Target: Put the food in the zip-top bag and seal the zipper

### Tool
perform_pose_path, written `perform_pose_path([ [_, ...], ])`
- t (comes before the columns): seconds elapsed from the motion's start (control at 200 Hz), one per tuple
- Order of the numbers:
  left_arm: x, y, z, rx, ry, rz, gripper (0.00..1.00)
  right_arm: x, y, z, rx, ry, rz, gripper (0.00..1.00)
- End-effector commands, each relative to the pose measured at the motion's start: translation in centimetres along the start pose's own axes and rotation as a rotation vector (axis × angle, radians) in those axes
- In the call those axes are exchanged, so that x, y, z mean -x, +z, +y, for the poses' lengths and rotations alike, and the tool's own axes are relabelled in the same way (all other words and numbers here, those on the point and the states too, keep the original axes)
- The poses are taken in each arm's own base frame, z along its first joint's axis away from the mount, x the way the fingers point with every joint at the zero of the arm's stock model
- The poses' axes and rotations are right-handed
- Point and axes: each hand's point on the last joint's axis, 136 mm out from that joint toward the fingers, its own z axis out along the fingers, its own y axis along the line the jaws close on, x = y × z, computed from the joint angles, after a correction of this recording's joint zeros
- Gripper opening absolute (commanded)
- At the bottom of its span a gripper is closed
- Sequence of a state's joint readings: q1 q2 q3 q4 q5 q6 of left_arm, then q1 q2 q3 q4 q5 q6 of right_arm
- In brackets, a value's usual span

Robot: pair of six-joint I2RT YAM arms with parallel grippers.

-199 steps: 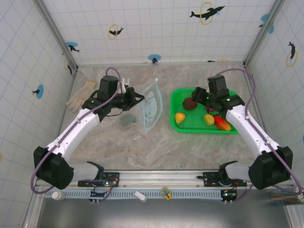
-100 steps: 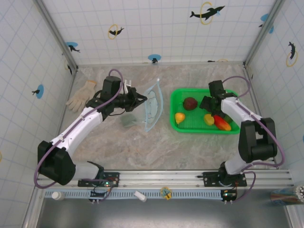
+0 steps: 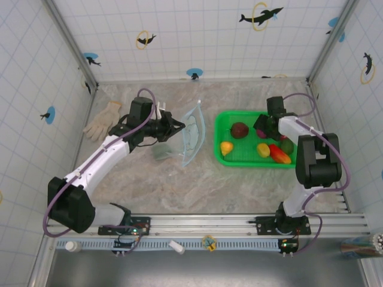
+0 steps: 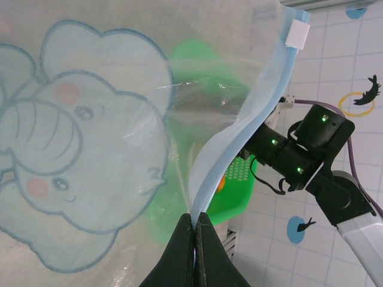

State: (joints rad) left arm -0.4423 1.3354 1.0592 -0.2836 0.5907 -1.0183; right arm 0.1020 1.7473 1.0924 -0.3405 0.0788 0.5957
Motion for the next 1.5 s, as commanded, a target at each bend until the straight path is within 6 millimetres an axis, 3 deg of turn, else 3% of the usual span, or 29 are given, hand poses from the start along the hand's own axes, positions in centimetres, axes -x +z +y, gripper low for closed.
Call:
perform_pose_path([
  [0.0,0.3,0.0,0.3,0.015,0.016,-0.007,0.00,0.2,0.2,0.6,0.059,0.020,-0.017,0.70],
  [0.225,0.7,0.0,0.0,0.010,0.027,-0.016,0.00,1.1,-2.3,1.0,0.073,0.018,-0.071,0.63],
  [0.43,0.9,-0.2,-0.5,0.004,0.033,-0.025,0.00,1.7,-8.6,1.8,0.131,0.104,-0.184,0.62],
  [0.53,1.0,-0.4,-1.0,-0.004,0.042,-0.033,0.00,1.1,-12.4,4.3,0.233,0.057,-0.250,0.61],
  [0.626,1.4,-0.8,-1.5,-0.008,0.051,-0.053,0.00,-0.4,-16.0,8.5,0.448,-0.014,-0.250,0.61],
  [0.781,1.7,-1.0,-2.6,-0.031,0.059,-0.056,0.00,-5.0,-22.8,16.6,0.815,-0.251,-0.182,0.61],
  [0.931,1.8,-1.7,-4.0,-0.061,0.063,-0.063,0.00,-9.3,-26.9,21.5,0.974,-0.412,-0.110,0.62],
  [1.031,1.5,-2.3,-4.3,-0.064,0.067,-0.065,0.00,-11.8,-27.9,24.0,1.003,-0.503,-0.062,0.62],
  [1.166,1.0,-3.0,-4.4,-0.070,0.079,-0.066,0.00,-13.2,-26.5,25.6,0.926,-0.569,-0.026,0.63],
  [1.496,-0.1,-4.7,-6.5,-0.115,0.081,-0.029,0.00,-14.3,-22.4,25.8,0.723,-0.606,0.022,0.63],
])
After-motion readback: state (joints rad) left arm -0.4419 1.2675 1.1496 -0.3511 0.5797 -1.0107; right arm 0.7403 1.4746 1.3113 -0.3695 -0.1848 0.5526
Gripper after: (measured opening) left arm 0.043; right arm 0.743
